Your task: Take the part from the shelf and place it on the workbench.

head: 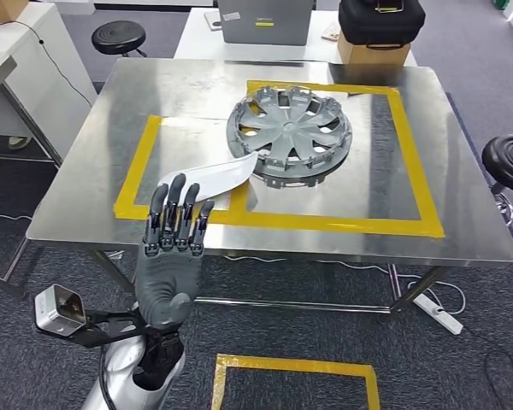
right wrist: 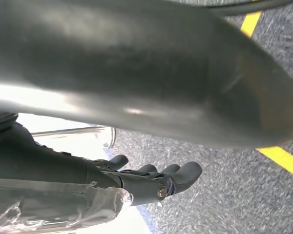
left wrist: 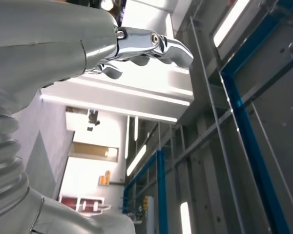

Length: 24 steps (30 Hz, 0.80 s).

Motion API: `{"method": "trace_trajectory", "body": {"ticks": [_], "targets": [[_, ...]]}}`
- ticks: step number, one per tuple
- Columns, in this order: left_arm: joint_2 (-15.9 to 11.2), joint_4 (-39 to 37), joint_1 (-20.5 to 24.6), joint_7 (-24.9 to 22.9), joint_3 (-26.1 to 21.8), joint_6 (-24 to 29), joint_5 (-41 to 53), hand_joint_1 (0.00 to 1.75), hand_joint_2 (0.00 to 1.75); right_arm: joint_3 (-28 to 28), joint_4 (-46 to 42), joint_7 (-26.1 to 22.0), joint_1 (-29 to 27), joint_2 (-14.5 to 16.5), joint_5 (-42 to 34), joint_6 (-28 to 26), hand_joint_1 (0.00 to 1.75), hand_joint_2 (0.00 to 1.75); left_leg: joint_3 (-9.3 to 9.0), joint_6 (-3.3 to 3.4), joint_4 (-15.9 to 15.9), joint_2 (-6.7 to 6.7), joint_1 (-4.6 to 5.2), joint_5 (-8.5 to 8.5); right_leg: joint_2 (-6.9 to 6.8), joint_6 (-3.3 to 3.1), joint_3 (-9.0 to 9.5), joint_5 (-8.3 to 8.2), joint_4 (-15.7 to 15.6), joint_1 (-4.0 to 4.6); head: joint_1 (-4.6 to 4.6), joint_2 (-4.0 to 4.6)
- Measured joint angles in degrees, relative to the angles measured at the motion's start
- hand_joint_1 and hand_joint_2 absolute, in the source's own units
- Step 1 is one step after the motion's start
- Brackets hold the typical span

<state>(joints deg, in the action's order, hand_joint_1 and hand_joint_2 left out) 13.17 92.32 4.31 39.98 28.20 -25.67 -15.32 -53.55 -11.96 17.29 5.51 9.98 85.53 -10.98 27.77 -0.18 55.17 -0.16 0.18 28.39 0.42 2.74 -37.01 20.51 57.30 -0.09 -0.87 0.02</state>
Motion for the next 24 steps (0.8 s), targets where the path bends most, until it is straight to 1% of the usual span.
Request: {"method": "trace_trajectory", "body": {"ticks": [1, 2, 3, 4, 5, 6, 7, 8, 9, 10, 11, 12, 13, 14, 15, 16, 17, 18, 19, 20, 21, 22, 23, 24], "targets": [[0.0, -0.1, -0.1, 0.0, 0.0, 0.3, 0.2, 0.00, 1.75, -0.1, 0.0, 0.0, -0.1, 0.0, 0.0, 0.0, 0.00, 0.00, 0.36, 0.40, 0.0, 0.06, -0.01, -0.49, -0.02, 0.30, -0.33, 0.43, 0.2, -0.12, 0.01, 0.00], [0.0, -0.2, -0.1, 0.0, -0.1, 0.6, 0.3, 0.00, 1.75, -0.1, 0.0, 0.0, -0.2, 0.0, 0.0, 0.0, 0.00, 0.00, 0.83, 0.82, -0.1, 0.13, -0.09, -1.05, -0.03, 0.60, -0.89, 1.97, 1.4, -0.20, -0.06, 0.00], [0.0, -0.3, -0.1, 0.0, -0.1, 0.8, 0.5, 0.00, 1.75, -0.2, 0.0, 0.1, -0.3, 0.0, 0.0, 0.0, 0.00, 0.00, 1.42, 1.12, -0.2, 0.20, -0.19, -1.67, -0.04, 0.85, -1.76, 4.48, 3.9, -0.26, -0.14, 0.00], [0.0, -0.3, -0.2, 0.0, -0.1, 0.9, 0.6, 0.00, 1.75, -0.2, 0.0, 0.1, -0.4, 0.0, 0.0, -0.1, 0.00, 0.00, 2.11, 1.30, -0.1, 0.20, -0.18, -2.27, -0.05, 1.08, -2.81, 7.45, 7.3, -0.28, -0.24, 0.00], [0.0, -0.4, -0.2, 0.0, -0.1, 1.1, 0.7, 0.00, 1.75, -0.2, 0.0, 0.1, -0.4, 0.0, 0.0, -0.1, 0.00, 0.00, 2.93, 1.39, -0.1, 0.21, -0.17, -2.92, -0.05, 1.29, -3.73, 10.03, 11.3, -0.30, -0.31, 0.00], [0.0, -0.5, -0.3, 0.0, -0.1, 1.1, 0.8, 0.00, 1.75, -0.2, 0.0, 0.1, -0.4, 0.0, 0.0, 0.0, 0.00, 0.00, 3.77, 1.38, -0.1, 0.22, -0.16, -3.56, -0.05, 1.45, -4.23, 11.34, 14.6, -0.32, -0.32, 0.00], [-0.1, -0.6, -0.4, 0.0, -0.1, 1.2, 0.9, 0.00, 1.75, -0.3, 0.0, 0.0, -0.4, 0.0, 0.0, 0.0, 0.00, 0.00, 4.62, 1.32, 0.0, 0.24, -0.16, -4.20, -0.05, 1.56, -3.96, 11.26, 16.3, -0.35, -0.32, 0.00], [-0.1, -0.7, -0.4, 0.0, -0.1, 1.2, 0.9, 0.00, 1.75, -0.3, 0.0, -0.1, -0.4, 0.0, 0.0, 0.1, 0.00, 0.00, 5.47, 1.21, 0.1, 0.24, -0.18, -4.80, -0.05, 1.63, -2.76, 10.11, 16.1, -0.40, -0.32, 0.00], [-0.2, -0.8, -0.4, 0.0, -0.1, 1.2, 0.9, 0.00, 1.75, -0.3, 0.0, -0.3, -0.4, -0.1, 0.0, 0.2, 0.00, 0.00, 6.28, 1.04, 0.2, 0.22, -0.22, -5.38, -0.05, 1.70, -0.54, 8.58, 13.9, -0.47, -0.32, 0.00], [-0.2, -0.9, -0.4, 0.0, -0.1, 1.2, 1.0, 0.00, 1.75, -0.3, 0.0, -0.4, -0.3, -0.1, 0.0, 0.3, 0.00, 0.00, 7.01, 0.79, 0.3, 0.17, -0.23, -5.92, -0.04, 1.77, 2.53, 7.61, 10.3, -0.58, -0.33, 0.00], [-0.2, -1.0, -0.4, 0.0, -0.1, 1.2, 1.0, 0.00, 1.75, -0.3, 0.0, -0.5, -0.1, -0.1, 0.0, 0.3, 0.00, 0.00, 7.63, 0.48, 0.5, 0.13, -0.19, -6.41, 0.03, 1.75, 5.86, 7.60, 5.8, -0.60, -0.32, 0.00], [-0.3, -1.1, -0.4, 0.0, -0.2, 1.3, 1.0, 0.00, 1.75, -0.3, 0.0, -0.6, 0.1, -0.1, 0.0, 0.3, 0.00, 0.00, 8.05, 0.15, 0.7, 0.10, -0.12, -6.92, 0.09, 1.55, 8.30, 8.05, 2.3, -0.59, -0.30, 0.00], [-0.3, -1.2, -0.4, 0.0, -0.2, 1.3, 1.0, 0.00, 1.75, -0.4, 0.0, -0.6, 0.2, -0.1, 0.0, 0.3, 0.00, 0.00, 8.30, -0.17, 0.8, 0.10, -0.06, -7.40, 0.16, 1.26, 9.70, 8.69, -0.1, -0.50, -0.30, 0.00], [-0.3, -1.3, -0.4, 0.0, -0.2, 1.4, 1.0, 0.00, 1.75, -0.4, 0.0, -0.6, 0.2, -0.1, 0.0, 0.3, 0.00, 0.00, 8.46, -0.48, 0.9, 0.11, -0.06, -7.85, 0.22, 0.84, 10.00, 8.98, -1.1, -0.35, -0.27, 0.00], [-0.3, -1.4, -0.4, 0.0, -0.2, 1.5, 1.1, 0.00, 1.75, -0.4, 0.0, -0.6, 0.2, -0.1, 0.0, 0.3, 0.00, 0.00, 8.56, -0.79, 0.9, 0.11, -0.11, -8.23, 0.16, 0.26, 9.46, 8.70, -0.9, -0.33, -0.27, 0.00], [-0.3, -1.6, -0.5, 0.0, -0.2, 1.7, 1.3, 0.00, 1.75, -0.4, 0.0, -0.6, 0.2, -0.1, 0.0, 0.3, 0.00, 0.00, 8.79, -1.11, 1.1, 0.11, -0.20, -7.91, 0.09, -0.28, 9.04, 8.29, -0.8, -0.32, -0.27, 0.00], [-0.3, -1.7, -0.5, 0.0, -0.3, 1.8, 1.4, 0.00, 1.75, -0.4, 0.0, -0.5, 0.1, -0.1, 0.0, 0.3, 0.00, 0.00, 9.25, -1.42, 2.0, 0.10, -0.27, -6.53, 0.00, -0.86, 8.59, 7.73, -0.8, -0.36, -0.16, 0.00], [-0.3, -1.9, -0.5, 0.0, -0.3, 2.0, 1.5, 0.00, 1.75, -0.4, 0.0, -0.5, 0.2, -0.1, 0.0, 0.3, 0.00, 0.00, 10.04, -1.68, 4.1, 0.10, -0.32, -4.15, -0.09, -1.35, 7.99, 7.05, -0.8, -0.41, -0.09, 0.00], [-0.4, -2.1, -0.5, 0.0, -0.3, 2.1, 1.6, 0.00, 1.75, -0.4, 0.0, -0.5, 0.2, -0.1, 0.0, 0.3, 0.00, 0.00, 11.05, -1.87, 7.4, 0.10, -0.34, -1.13, -0.13, -1.63, 7.28, 6.36, -0.8, -0.40, 0.03, 0.00], [-0.4, -2.3, -0.5, 0.0, -0.3, 2.2, 1.7, 0.00, 1.75, -0.4, 0.0, -0.5, 0.1, -0.1, 0.0, 0.3, 0.00, 0.00, 12.14, -1.99, 11.3, 0.10, -0.34, 1.65, -0.15, -1.80, 6.44, 5.65, -0.8, -0.36, 0.09, 0.00], [-0.5, -2.6, -0.5, 0.0, -0.3, 2.3, 1.9, 0.00, 1.75, -0.4, 0.0, -0.5, 0.1, -0.1, 0.0, 0.3, 0.00, 0.00, 12.92, -2.05, 14.9, 0.10, -0.34, 3.25, -0.18, -1.84, 5.52, 4.96, -0.7, -0.31, 0.10, 0.00], [-0.6, -2.9, -0.5, 0.0, -0.4, 2.4, 2.0, 0.00, 1.75, -0.4, 0.0, -0.5, 0.1, -0.1, 0.0, 0.3, 0.00, 0.00, 13.03, -2.03, 17.1, 0.10, -0.34, 3.54, -0.21, -1.82, 4.64, 4.32, -0.7, -0.26, 0.10, 0.00], [-0.7, -3.2, -0.5, 0.0, -0.4, 2.5, 2.1, 0.00, 1.75, -0.4, 0.0, -0.5, 0.1, -0.1, 0.0, 0.3, 0.00, 0.00, 12.23, -1.94, 17.5, 0.10, -0.34, 2.67, -0.24, -1.75, 3.76, 3.69, -0.6, -0.21, 0.10, 0.00], [-0.7, -3.5, -0.5, 0.0, -0.4, 2.6, 2.2, 0.00, 1.75, -0.4, 0.0, -0.5, 0.0, -0.1, 0.0, 0.3, 0.00, 0.00, 10.46, -1.78, 15.9, 0.10, -0.33, 1.17, -0.24, -1.62, 2.97, 3.09, -0.6, -0.18, 0.10, 0.00]]}}
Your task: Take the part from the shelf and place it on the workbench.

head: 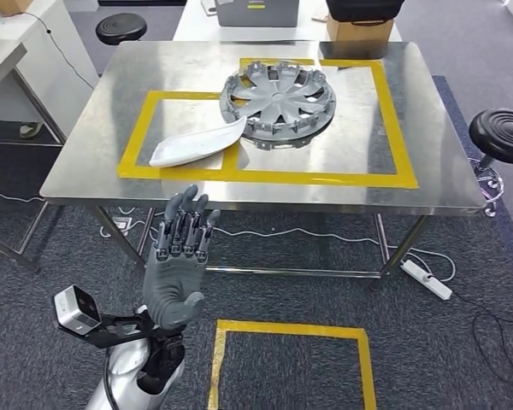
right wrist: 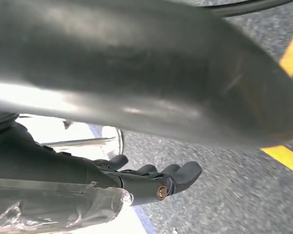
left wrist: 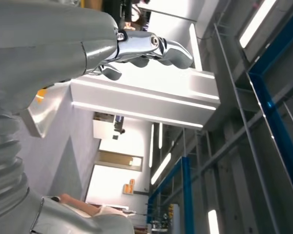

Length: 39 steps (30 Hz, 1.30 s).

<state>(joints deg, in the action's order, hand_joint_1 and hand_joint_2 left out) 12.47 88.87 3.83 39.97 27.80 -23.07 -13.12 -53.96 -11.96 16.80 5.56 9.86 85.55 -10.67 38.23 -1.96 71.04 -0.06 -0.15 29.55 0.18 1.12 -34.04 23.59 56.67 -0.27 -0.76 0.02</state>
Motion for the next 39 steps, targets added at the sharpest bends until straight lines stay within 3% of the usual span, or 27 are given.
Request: {"method": "trace_trajectory", "body": {"ticks": [1, 3, 5, 7, 8, 10, 12, 13, 14, 15, 17, 19, 22, 24, 27, 28, 29, 31, 33, 34, 36, 39], "targets": [[0.0, -0.2, 0.1, -0.1, 0.0, 0.2, 0.2, 0.00, 1.75, 0.0, 0.0, 0.0, 0.0, 0.0, 0.0, 0.0, 0.00, 0.00, -2.66, 0.21, -3.2, 0.00, 0.01, -1.27, 0.04, 0.17, -0.65, -0.54, 0.0, 0.02, 0.00, 0.00], [0.0, -1.1, 0.4, -0.5, -0.2, 0.7, 0.7, 0.00, 0.87, 0.0, 0.0, -0.2, 0.1, 0.0, 0.0, 0.0, 0.00, 0.00, -8.59, 0.69, -11.1, -0.01, 0.11, -1.67, 0.13, 0.62, -1.67, -1.42, 0.2, 0.19, -0.01, 0.00], [-0.1, -3.5, 0.8, -0.7, -0.6, 1.3, 1.9, 0.00, 0.00, 0.0, 0.0, -0.4, 0.1, 0.0, 0.0, -0.1, 0.00, 0.00, -11.18, 1.30, -15.6, -0.06, 0.32, -0.71, 0.09, 1.19, -2.35, -2.34, 0.3, 0.28, -0.04, 0.00], [-0.3, -7.1, 1.1, -0.6, -1.4, 2.7, 4.3, 0.00, 0.00, 0.0, 0.0, -0.5, 0.0, 0.0, 0.0, -0.1, 0.00, 0.00, -10.79, 2.15, -16.3, -0.02, 0.36, -0.97, 0.03, 1.82, -2.87, -2.88, 0.3, 0.09, -0.04, 0.00], [-0.4, -9.1, 1.1, -0.6, -1.8, 3.8, 6.0, 0.00, 0.00, 0.0, 0.0, -0.5, -0.1, 0.0, 0.0, -0.1, 0.00, 0.00, -10.56, 2.59, -16.3, 0.04, 0.33, -1.38, 0.02, 2.12, -3.38, -2.16, 1.1, 0.00, -0.11, 0.00], [-0.7, -13.5, 1.5, -1.1, -2.6, 6.6, 9.7, 0.00, 0.00, 0.0, 0.0, -0.4, -0.3, 0.0, 0.0, -0.1, 0.00, 0.00, -9.90, 3.18, -16.3, 0.12, 0.20, -2.20, 0.03, 2.63, -5.69, 1.50, 6.4, -0.10, -0.31, 0.00], [-1.0, -18.0, 1.8, -1.4, -3.4, 9.0, 12.8, 0.00, 0.00, 0.0, 0.0, -0.4, -0.5, 0.0, 0.0, -0.1, 0.00, 0.00, -9.00, 3.32, -16.3, 0.14, 0.24, -2.93, 0.03, 2.95, -8.55, 5.58, 14.3, -0.11, -0.42, 0.00], [-1.2, -20.1, 1.9, -1.4, -3.7, 9.7, 13.7, 0.00, 0.00, 0.0, 0.0, -0.4, -0.5, 0.0, 0.0, -0.1, 0.00, 0.00, -8.58, 3.28, -16.2, 0.14, 0.26, -3.23, 0.03, 3.03, -9.04, 6.46, 16.6, -0.11, -0.42, 0.00], [-1.3, -21.9, 2.0, -1.4, -4.0, 10.2, 14.4, 0.00, 0.00, -0.1, 0.0, -0.4, -0.6, 0.0, 0.0, -0.1, 0.00, 0.00, -8.22, 3.20, -16.1, 0.14, 0.27, -3.47, 0.03, 3.03, -8.34, 6.29, 16.6, -0.11, -0.42, 0.00], [-1.5, -23.4, 2.1, -1.7, -4.2, 10.7, 15.0, 0.00, 0.00, -0.1, 0.0, -0.4, -0.6, 0.0, 0.0, -0.1, 0.00, 0.00, -7.94, 3.11, -16.0, 0.13, 0.25, -3.64, 0.02, 2.98, -6.40, 5.23, 14.2, -0.13, -0.42, 0.00], [-1.6, -26.3, 2.8, -3.1, -4.5, 12.1, 16.8, 0.00, 0.00, 0.0, 0.0, -0.4, -0.5, 0.0, 0.1, -0.1, 0.00, 0.00, -7.59, 2.82, -15.7, 0.08, 0.33, -3.81, 0.02, 2.81, -0.80, 2.83, 5.9, -0.16, -0.44, 0.00], [-1.7, -30.8, 4.3, -4.8, -4.7, 13.5, 18.9, 0.00, 0.00, 0.0, 0.0, -0.4, -0.4, 0.0, 0.4, -0.1, 0.00, 0.00, -7.29, 2.28, -15.4, 0.01, 0.54, -4.02, 0.15, 2.25, 2.29, 2.03, 0.8, -0.11, -0.37, 0.00], [-2.0, -38.6, 5.9, -4.8, -5.3, 14.4, 20.7, 0.00, 0.00, 0.0, 0.0, -0.4, -0.3, 0.0, 0.6, -0.1, 0.00, 0.00, -6.89, 1.26, -15.4, -0.01, 0.46, -4.36, 0.37, 1.10, 2.07, 1.66, 0.3, 0.04, -0.33, 0.00], [-2.1, -42.0, 6.5, -4.5, -5.6, 14.8, 21.1, 0.00, 0.00, 0.0, 0.0, -0.4, -0.4, 0.0, 0.7, -0.1, 0.00, 0.00, -5.84, 0.58, -13.5, -0.01, 0.35, -2.81, 0.32, 0.42, 1.76, 1.25, 0.2, -0.11, -0.14, 0.00], [-2.2, -46.6, 7.9, -6.5, -5.8, 16.7, 22.3, 0.00, 0.00, 0.0, 0.0, -0.3, -0.4, 0.0, 0.9, -0.1, 0.00, 0.00, -0.84, -0.11, -3.1, -0.01, 0.23, 2.85, 0.13, -0.12, 1.07, 0.86, 0.1, -0.19, 0.09, 0.00], [-2.2, -48.5, 8.2, -7.7, -5.9, 17.8, 22.8, 0.00, 0.00, 0.0, 0.0, -0.2, -0.4, 0.0, 1.0, -0.1, 0.00, 0.00, 0.76, -0.20, 0.3, -0.01, 0.21, 4.05, 0.10, -0.18, 0.85, 0.77, 0.1, -0.18, 0.08, 0.00], [-2.3, -50.6, 8.3, -9.0, -6.2, 19.1, 23.4, 0.00, 0.00, 0.0, 0.0, -0.1, -0.5, 0.0, 1.1, -0.1, 0.00, 0.00, 1.48, -0.21, 1.9, -0.01, 0.20, 4.14, 0.12, -0.17, 0.72, 0.69, 0.2, -0.18, 0.10, 0.00], [-2.4, -55.1, 8.7, -11.9, -6.9, 21.4, 24.3, 0.00, 0.00, 0.0, 0.0, 0.0, -0.5, 0.0, 1.2, -0.1, 0.00, 0.00, -0.07, -0.06, -0.8, -0.01, 0.18, 1.39, 0.22, -0.04, 0.58, 0.55, 0.2, -0.19, 0.10, 0.00], [-2.5, -60.0, 9.6, -15.9, -7.7, 22.6, 24.8, 0.00, 0.00, 0.0, 0.0, -0.2, -0.5, 0.0, 1.7, -0.2, 0.00, 0.00, -3.97, 0.20, -8.4, 0.01, 0.16, -2.43, 0.29, 0.31, 0.49, 0.45, 0.3, -0.07, 0.11, 0.00], [-2.7, -62.2, 9.9, -18.5, -8.1, 22.6, 24.6, 0.00, 0.00, 0.1, 0.0, -0.6, -0.5, 0.0, 2.0, -0.2, 0.00, 0.00, -5.52, 0.45, -11.6, -0.02, 0.15, -3.35, 0.32, 0.56, 0.28, 0.38, 0.5, 0.05, 0.12, 0.00], [-3.1, -65.9, 9.4, -24.3, -9.2, 21.6, 23.6, 0.00, 0.00, 0.4, 0.0, -1.6, -0.4, 0.0, 2.8, -0.1, 0.00, 0.00, -6.73, 1.03, -14.5, -0.12, 0.21, -3.59, 0.37, 1.11, -0.15, 0.22, 0.8, 0.26, 0.12, 0.00], [-3.9, -69.8, 7.4, -32.9, -11.3, 19.7, 21.4, 0.00, 0.00, 1.2, 0.0, -3.2, -0.5, 0.0, 3.3, 0.4, 0.00, 0.00, -6.67, 2.04, -14.7, -0.09, 0.15, -3.59, 0.32, 1.83, -0.75, 0.90, 1.5, 0.13, 0.03, 0.00]]}}
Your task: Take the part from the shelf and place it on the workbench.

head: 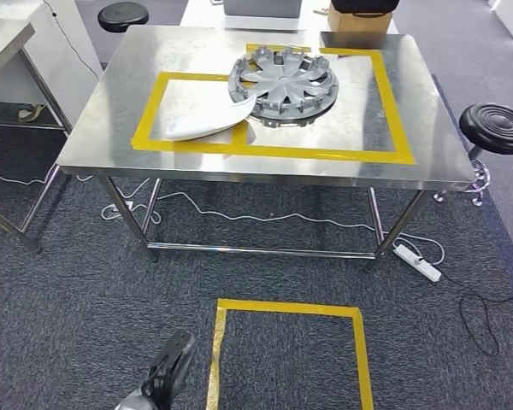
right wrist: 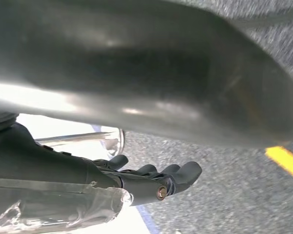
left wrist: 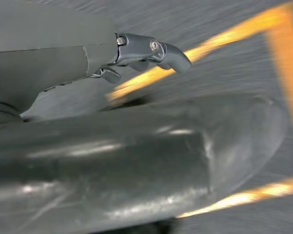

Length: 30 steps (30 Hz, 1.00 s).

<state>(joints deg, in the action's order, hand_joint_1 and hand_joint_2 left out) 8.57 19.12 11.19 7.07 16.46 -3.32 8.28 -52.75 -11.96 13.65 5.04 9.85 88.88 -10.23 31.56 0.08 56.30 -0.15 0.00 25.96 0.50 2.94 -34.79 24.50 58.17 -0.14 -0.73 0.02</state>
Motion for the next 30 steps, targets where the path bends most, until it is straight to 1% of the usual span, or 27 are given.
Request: {"method": "trace_trajectory", "body": {"ticks": [1, 2, 4, 5, 6, 7, 8, 9, 10, 11, 12, 14, 15, 16, 17, 19, 20, 21, 22, 23, 24, 25, 26, 27, 28, 29, 30], "targets": [[-0.2, -1.0, -0.7, -2.3, -0.7, -0.2, -0.5, 0.00, 0.00, 0.3, 0.0, -0.4, 0.0, 0.0, 0.0, 0.3, 0.00, 0.00, 0.00, 0.30, -0.1, 0.04, -0.09, -0.09, -0.04, 0.26, -0.72, 1.24, 1.7, -0.03, -0.15, 0.00], [-0.4, -1.9, -1.5, -4.6, -1.4, -0.1, -0.9, 0.00, 0.00, 0.5, 0.0, -0.7, 0.0, 0.0, 0.1, 0.6, 0.00, 0.00, 0.00, 0.56, -0.1, 0.08, -0.16, -0.14, -0.09, 0.50, -1.99, 3.06, 4.6, -0.05, -0.25, 0.00], [-0.8, -3.5, -3.2, -8.7, -2.4, 0.4, -1.0, 0.00, 0.00, 0.9, 0.0, -1.6, -0.1, 0.0, 0.1, 1.0, 0.00, 0.00, 0.01, 0.77, -0.1, 0.15, -0.10, -0.12, -0.13, 0.79, -5.28, 6.90, 12.7, -0.06, -0.43, 0.00], [-0.9, -4.2, -4.1, -10.5, -2.6, 0.7, -0.7, 0.00, 0.00, 1.2, 0.0, -2.4, -0.2, 0.0, 0.1, 1.0, 0.00, 0.00, 0.01, 0.80, -0.1, 0.18, -0.07, -0.11, -0.13, 0.83, -6.45, 7.91, 15.6, -0.06, -0.42, 0.00], [-1.1, -4.8, -4.9, -11.9, -2.9, 0.9, -0.6, 0.00, 0.00, 1.7, 0.0, -3.5, -0.3, 0.0, 0.1, 0.9, 0.00, 0.00, 0.00, 0.82, -0.1, 0.18, -0.05, -0.09, -0.13, 0.81, -6.61, 7.79, 16.4, -0.06, -0.44, 0.00], [-1.2, -5.3, -5.6, -13.1, -3.0, 1.0, -0.7, 0.00, 0.00, 2.4, 0.0, -4.8, -0.4, 0.0, 0.1, 0.7, 0.00, 0.00, -0.03, 0.82, -0.1, 0.14, -0.05, -0.09, -0.13, 0.72, -5.59, 6.64, 14.8, -0.06, -0.43, 0.00], [-1.3, -5.6, -6.1, -14.0, -3.3, 1.0, -1.2, 0.00, 0.00, 3.1, 0.0, -6.1, -0.5, 0.0, 0.1, 0.5, 0.00, 0.00, -0.08, 0.80, -0.1, 0.06, -0.06, -0.08, -0.14, 0.59, -3.63, 4.85, 11.3, -0.07, -0.45, 0.00], [-1.3, -5.9, -6.5, -14.8, -3.8, 1.1, -1.8, 0.00, 0.00, 3.8, 0.0, -7.2, -0.4, 0.0, 0.1, 0.3, 0.00, 0.00, -0.13, 0.69, -0.1, -0.01, -0.03, -0.06, -0.14, 0.45, -1.28, 3.25, 6.9, -0.06, -0.46, 0.00], [-1.3, -6.2, -6.8, -15.5, -4.2, 1.3, -2.4, 0.00, 0.00, 4.3, 0.0, -8.0, -0.3, -0.1, 0.1, 0.1, 0.00, 0.00, -0.12, 0.51, 0.0, -0.09, 0.08, -0.01, -0.09, 0.24, 0.72, 2.18, 3.2, -0.04, -0.44, 0.00], [-1.3, -6.4, -6.9, -15.9, -4.7, 1.4, -2.7, 0.00, 0.00, 4.7, 0.0, -8.5, -0.2, -0.1, 0.1, 0.0, 0.00, 0.00, -0.08, 0.24, 0.1, -0.14, 0.18, -0.02, -0.03, 0.03, 1.99, 1.67, 0.8, 0.00, -0.40, 0.00], [-1.3, -6.6, -7.1, -16.2, -5.1, 1.4, -2.9, 0.00, 0.00, 5.1, 0.0, -8.7, -0.2, -0.1, 0.1, -0.1, 0.00, 0.00, -0.01, -0.05, 0.2, -0.17, 0.25, -0.06, 0.03, -0.22, 2.54, 1.67, -0.3, 0.07, -0.37, 0.00], [-1.4, -6.9, -7.2, -17.1, -5.6, 1.7, -2.9, 0.00, 0.00, 5.6, 0.0, -9.2, -0.4, -0.1, 0.0, -0.4, 0.00, 0.00, 0.10, -0.63, 0.1, -0.19, 0.19, -0.13, 0.09, -0.85, 2.50, 1.51, -0.4, 0.12, -0.34, 0.00], [-1.3, -7.0, -7.3, -17.6, -5.7, 1.9, -2.8, 0.00, 0.00, 5.8, 0.0, -9.5, -0.5, -0.2, -0.1, -0.5, 0.00, 0.00, 0.23, -0.92, 0.4, -0.18, 0.13, 0.16, 0.08, -1.18, 2.47, 1.39, -0.4, 0.06, -0.34, 0.00], [-1.3, -7.1, -7.3, -18.2, -5.8, 2.1, -2.7, 0.00, 0.00, 5.8, 0.0, -9.7, -0.5, -0.2, -0.3, -0.7, 0.00, 0.00, 0.78, -1.25, 1.6, -0.16, 0.09, 1.12, 0.05, -1.54, 2.44, 1.25, -0.5, -0.03, -0.26, 0.00], [-1.3, -7.1, -7.4, -18.7, -5.8, 2.3, -2.5, 0.00, 0.00, 5.9, 0.0, -9.7, -0.5, -0.2, -0.6, -0.7, 0.00, 0.00, 1.86, -1.55, 3.9, -0.14, 0.04, 2.70, 0.01, -1.84, 2.40, 1.13, -0.6, -0.16, -0.16, 0.00], [-1.2, -7.2, -7.5, -19.1, -5.8, 2.8, -2.3, 0.00, 0.00, 5.8, 0.0, -9.0, -0.5, -0.2, -1.9, -1.3, 0.00, 0.00, 5.47, -1.96, 11.7, -0.12, -0.03, 6.68, -0.08, -2.16, 2.17, 1.05, -0.6, -0.16, 0.02, 0.00], [-1.2, -7.3, -7.6, -19.2, -5.8, 3.1, -2.3, 0.00, 0.00, 5.6, 0.0, -8.3, -0.6, -0.2, -2.7, -1.7, 0.00, 0.00, 7.11, -2.06, 15.1, -0.11, -0.06, 7.95, -0.13, -2.22, 2.08, 1.01, -0.6, -0.16, 0.03, 0.00], [-1.1, -7.3, -7.8, -19.2, -5.8, 3.5, -2.2, 0.00, 0.00, 5.4, 0.0, -7.6, -0.6, -0.2, -3.4, -2.1, 0.00, 0.00, 8.01, -2.08, 17.0, -0.11, -0.07, 8.20, -0.15, -2.24, 2.01, 0.98, -0.6, -0.15, 0.03, 0.00], [-1.1, -7.4, -7.8, -19.1, -5.8, 3.9, -2.2, 0.00, 0.00, 5.1, 0.0, -6.9, -0.6, -0.2, -4.0, -2.2, 0.00, 0.00, 7.87, -2.06, 16.8, -0.10, -0.07, 7.35, -0.14, -2.24, 1.99, 0.95, -0.6, -0.16, 0.03, 0.00], [-1.1, -7.4, -7.9, -19.0, -5.8, 4.3, -2.0, 0.00, 0.00, 4.8, 0.0, -6.1, -0.6, -0.2, -4.6, -2.3, 0.00, 0.00, 6.61, -1.99, 14.4, -0.10, -0.07, 5.60, -0.12, -2.20, 2.02, 0.92, -0.6, -0.18, 0.03, 0.00], [-1.1, -7.4, -7.9, -18.8, -5.8, 4.6, -1.9, 0.00, 0.00, 4.4, 0.0, -5.5, -0.5, -0.2, -5.1, -2.3, 0.00, 0.00, 4.56, -1.91, 10.5, -0.08, -0.10, 3.43, -0.09, -2.09, 2.08, 0.89, -0.6, -0.21, 0.03, 0.00], [-1.1, -7.4, -7.8, -18.6, -5.8, 4.9, -1.7, 0.00, 0.00, 4.0, 0.0, -5.0, -0.5, -0.2, -5.5, -2.1, 0.00, 0.00, 2.41, -1.87, 6.3, -0.08, -0.08, 1.79, -0.04, -1.87, 2.06, 0.90, -0.5, -0.12, 0.06, 0.00], [-1.0, -7.4, -7.7, -18.4, -5.8, 5.2, -1.6, 0.00, 0.00, 3.7, 0.0, -4.7, -0.4, -0.2, -5.8, -1.9, 0.00, 0.00, 0.78, -1.70, 3.0, -0.13, -0.09, 0.77, 0.00, -1.60, 1.96, 0.89, -0.4, -0.02, 0.07, 0.00], [-1.0, -7.4, -7.6, -18.2, -5.8, 5.4, -1.5, 0.00, 0.00, 3.5, 0.0, -4.6, -0.4, -0.2, -5.9, -1.5, 0.00, 0.00, -0.16, -1.49, 1.0, -0.19, -0.06, 0.37, 0.04, -1.30, 1.83, 0.86, -0.3, 0.09, 0.06, 0.00], [-1.0, -7.4, -7.6, -18.1, -5.8, 5.5, -1.4, 0.00, 0.00, 3.2, 0.0, -4.7, -0.4, -0.2, -5.9, -0.9, 0.00, 0.00, -0.36, -1.21, 0.3, -0.25, 0.03, 0.49, 0.06, -0.99, 1.71, 0.78, -0.3, 0.18, 0.06, 0.00], [-1.0, -7.4, -7.7, -17.9, -5.8, 5.6, -1.3, 0.00, 0.00, 3.1, 0.0, -4.9, -0.4, -0.2, -5.9, -0.3, 0.00, 0.00, -0.26, -0.78, 0.2, -0.30, 0.03, 0.42, 0.07, -0.72, 1.67, 0.67, -0.4, 0.12, 0.04, 0.00], [-1.0, -7.4, -7.7, -17.9, -5.8, 5.6, -1.3, 0.00, 0.00, 3.0, 0.0, -5.0, -0.4, -0.2, -5.9, 0.3, 0.00, 0.44, -0.23, -0.42, 0.1, -0.26, 0.01, 0.28, 0.05, -0.45, 1.59, 0.71, -0.4, 0.07, 0.06, 0.00]]}}
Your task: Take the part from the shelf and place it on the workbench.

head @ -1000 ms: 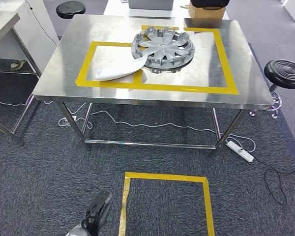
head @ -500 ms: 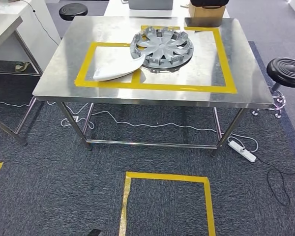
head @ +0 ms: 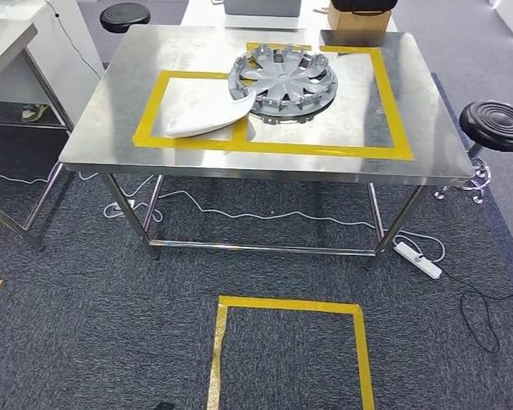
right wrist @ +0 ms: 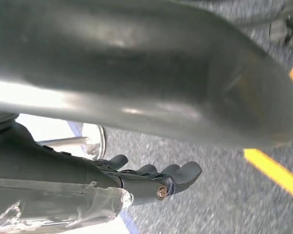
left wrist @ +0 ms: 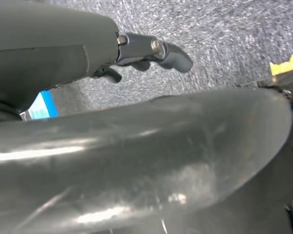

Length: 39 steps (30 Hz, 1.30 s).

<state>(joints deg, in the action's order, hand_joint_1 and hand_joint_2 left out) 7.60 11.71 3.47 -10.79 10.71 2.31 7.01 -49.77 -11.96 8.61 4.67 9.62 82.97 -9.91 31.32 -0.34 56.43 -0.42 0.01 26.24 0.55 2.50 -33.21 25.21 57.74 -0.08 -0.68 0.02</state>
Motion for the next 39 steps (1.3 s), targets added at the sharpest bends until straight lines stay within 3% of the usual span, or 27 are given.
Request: {"method": "trace_trajectory", "body": {"ticks": [1, 3, 5, 6, 7, 8, 11, 13, 15, 16, 18, 21, 22, 23, 25, 27, 29, 32, 34, 36, 37, 38, 39], "targets": [[0.0, 0.0, -0.1, 0.0, 0.0, 0.0, 0.1, 0.00, 0.00, -0.1, 0.0, -0.2, 0.0, 0.0, 0.0, 0.5, 0.00, 0.87, 0.00, 0.39, -0.1, 0.04, -0.06, -0.12, -0.04, 0.29, -0.28, 0.56, 0.6, -0.05, -0.09, 0.00], [0.0, 0.0, -0.1, 0.1, 0.0, 0.1, 0.1, 0.00, 0.00, -0.1, 0.0, -0.4, 0.0, 0.0, 0.0, 1.0, 0.00, 1.75, 0.03, 0.97, -0.2, 0.14, -0.20, -0.30, -0.11, 0.81, -2.31, 3.55, 5.3, -0.09, -0.38, 0.00], [0.0, 0.0, -0.1, 0.1, 0.0, 0.1, 0.2, 0.00, 0.00, -0.1, 0.0, -0.4, 0.0, 0.0, 0.4, 1.4, 0.00, 1.75, 0.07, 1.17, -0.1, 0.24, -0.16, -0.31, -0.14, 1.15, -5.79, 7.52, 13.5, -0.11, -0.59, 0.00], [0.0, -0.1, -0.1, 0.2, 0.0, 0.1, 0.3, 0.00, 0.00, -0.1, 0.0, -0.3, -0.1, 0.0, 0.9, 1.6, 0.00, 1.75, 0.06, 1.17, -0.1, 0.27, -0.14, -0.31, -0.14, 1.21, -7.05, 8.50, 16.5, -0.11, -0.58, 0.00], [0.0, -0.1, -0.2, 0.2, 0.0, 0.1, 0.5, 0.00, 0.00, -0.1, 0.0, 0.0, -0.1, 0.0, 1.5, 1.9, 0.00, 1.75, 0.04, 1.17, -0.1, 0.28, -0.13, -0.31, -0.14, 1.23, -7.48, 8.49, 17.7, -0.11, -0.61, 0.00], [0.0, -0.1, -0.2, 0.3, 0.0, 0.1, 0.7, 0.00, 0.00, -0.1, 0.0, 0.2, -0.2, 0.0, 2.1, 2.1, 0.00, 1.75, -0.01, 1.17, -0.1, 0.25, -0.14, -0.31, -0.14, 1.18, -6.71, 7.31, 16.3, -0.12, -0.61, 0.00], [0.1, -0.1, -0.1, 0.8, 0.0, -0.1, 1.0, 0.00, 0.00, 0.0, 0.0, 0.6, -0.1, 0.0, 2.1, 2.3, 0.00, 1.75, -0.19, 0.80, 0.0, 0.16, -0.03, -0.18, -0.12, 0.90, -0.45, 2.19, 4.3, -0.19, -0.65, 0.00], [0.1, -0.1, -0.1, 1.0, 0.0, -0.1, 1.1, 0.00, 0.00, 0.0, 0.0, 0.5, 0.0, 0.0, 1.7, 2.3, 0.00, 0.87, -0.04, 0.21, 0.1, 0.12, 0.18, -0.21, 0.04, 0.46, 1.46, 1.39, 0.4, -0.14, -0.60, 0.00], [0.1, -0.2, -0.1, 1.1, 0.0, -0.1, 1.2, 0.00, 0.00, 0.0, 0.0, 0.3, -0.1, 0.0, 1.5, 2.2, 0.00, 0.00, 0.10, -0.37, 0.1, 0.09, 0.15, -0.36, 0.14, -0.25, 1.35, 1.25, 0.3, -0.06, -0.55, 0.00], [0.1, -0.2, -0.1, 1.2, 0.0, 0.0, 1.2, 0.00, 0.00, 0.0, 0.0, 0.3, -0.1, 0.0, 1.5, 2.1, 0.00, 0.00, 0.16, -0.64, 0.2, 0.09, 0.08, -0.19, 0.12, -0.58, 1.33, 1.14, 0.2, -0.08, -0.56, 0.00], [0.1, -0.2, 0.0, 1.5, 0.0, 0.1, 1.3, 0.00, 0.00, -0.1, 0.0, 0.2, -0.1, 0.0, 1.4, 2.0, 0.00, 0.00, 1.59, -1.23, 3.3, 0.11, -0.01, 2.08, 0.03, -1.29, 1.28, 0.90, 0.0, -0.28, -0.34, 0.00], [0.1, -0.2, -0.1, 1.8, 0.0, 0.2, 1.4, 0.00, 0.00, -0.1, 0.0, 0.6, -0.1, 0.0, 1.4, 2.0, 0.00, 0.00, 6.98, -1.69, 14.5, 0.14, -0.08, 7.33, -0.10, -1.75, 0.96, 0.78, 0.0, -0.26, -0.08, 0.00], [0.1, -0.2, -0.1, 1.9, 0.0, 0.2, 1.5, 0.00, 0.00, -0.1, 0.0, 0.9, -0.1, 0.0, 1.5, 2.0, 0.00, 0.00, 7.98, -1.68, 16.5, 0.14, -0.08, 7.56, -0.11, -1.78, 0.91, 0.77, 0.0, -0.24, -0.08, 0.00], [0.1, -0.2, -0.1, 1.9, 0.0, 0.2, 1.5, 0.00, 0.00, -0.1, 0.0, 1.3, -0.2, 0.0, 1.5, 2.0, 0.00, 0.00, 7.91, -1.61, 16.3, 0.14, -0.08, 6.64, -0.10, -1.78, 0.91, 0.75, 0.0, -0.24, -0.08, 0.00], [0.1, -0.2, -0.1, 2.0, 0.0, 0.2, 1.6, 0.00, 0.00, -0.1, 0.0, 1.9, -0.2, 0.0, 1.5, 2.0, 0.00, 0.00, 4.82, -1.33, 10.2, 0.16, -0.08, 2.71, -0.05, -1.68, 1.03, 0.74, 0.0, -0.24, -0.07, 0.00], [0.1, -0.2, 0.1, 2.0, 0.0, 0.2, 1.6, 0.00, 0.00, -0.1, 0.0, 2.0, -0.1, 0.0, 1.5, 1.9, 0.00, 0.87, 1.33, -0.98, 3.1, 0.15, -0.06, 0.14, -0.01, -1.23, 0.93, 0.82, 0.3, 0.02, -0.03, 0.00], [0.2, -0.2, 0.2, 2.0, 0.0, 0.2, 1.7, 0.00, 0.00, -0.1, 0.0, 2.5, -0.1, 0.0, 1.7, 1.6, 0.00, 1.75, 0.34, -0.52, 0.4, 0.00, 0.04, -0.09, -0.11, -0.60, 0.68, 0.78, 0.4, 0.22, -0.03, 0.00], [0.2, -0.2, 0.0, 2.1, 0.0, 0.2, 2.5, 0.00, 0.00, -0.1, 0.0, 4.5, -0.1, 0.0, 2.0, 0.1, 0.00, 1.75, 0.49, 0.45, 0.1, -0.46, -0.09, -0.41, -0.39, 0.37, 0.21, 1.59, 1.2, 0.03, -0.21, 0.00], [0.2, -0.2, 0.0, 2.1, 0.1, 0.3, 3.7, 0.00, 0.00, -0.1, 0.0, 5.1, -0.1, 0.0, 1.9, -0.5, 0.00, 1.75, 0.50, 0.95, 0.0, -0.75, -0.23, -0.60, -0.39, 0.89, -2.08, 4.80, 6.5, -0.01, -0.50, 0.00], [0.2, -0.3, 0.0, 1.8, 0.3, 0.7, 4.7, 0.00, 0.00, -0.1, 0.0, 5.3, -0.1, 0.0, 1.7, -0.6, 0.00, 1.75, 0.54, 1.12, 0.0, -1.09, -0.20, -0.62, -0.38, 1.12, -5.47, 8.33, 14.2, -0.03, -0.64, 0.00], [0.2, -0.3, 0.0, 1.7, 0.3, 0.8, 5.0, 0.00, 0.00, -0.1, 0.0, 5.3, -0.1, 0.0, 1.6, -0.6, 0.00, 1.75, 0.55, 1.13, 0.0, -1.39, -0.20, -0.63, -0.38, 1.17, -6.45, 8.86, 16.5, -0.04, -0.65, 0.00], [0.2, -0.3, 0.0, 1.6, 0.4, 0.9, 5.2, 0.00, 0.00, -0.1, 0.0, 5.4, -0.1, 0.0, 1.6, -0.6, 0.00, 1.75, 0.53, 1.10, 0.1, -1.82, -0.20, -0.65, -0.36, 1.17, -6.40, 8.26, 16.5, -0.06, -0.67, 0.00], [0.3, -0.4, 0.0, 1.4, 0.4, 0.8, 5.2, 0.00, 0.00, -0.1, 0.0, 5.4, -0.2, 0.0, 1.5, -0.5, 0.00, 1.75, 0.50, 1.04, 0.1, -2.38, -0.23, -0.68, -0.18, 1.12, -5.21, 6.64, 14.2, -0.12, -0.66, 0.00]]}}
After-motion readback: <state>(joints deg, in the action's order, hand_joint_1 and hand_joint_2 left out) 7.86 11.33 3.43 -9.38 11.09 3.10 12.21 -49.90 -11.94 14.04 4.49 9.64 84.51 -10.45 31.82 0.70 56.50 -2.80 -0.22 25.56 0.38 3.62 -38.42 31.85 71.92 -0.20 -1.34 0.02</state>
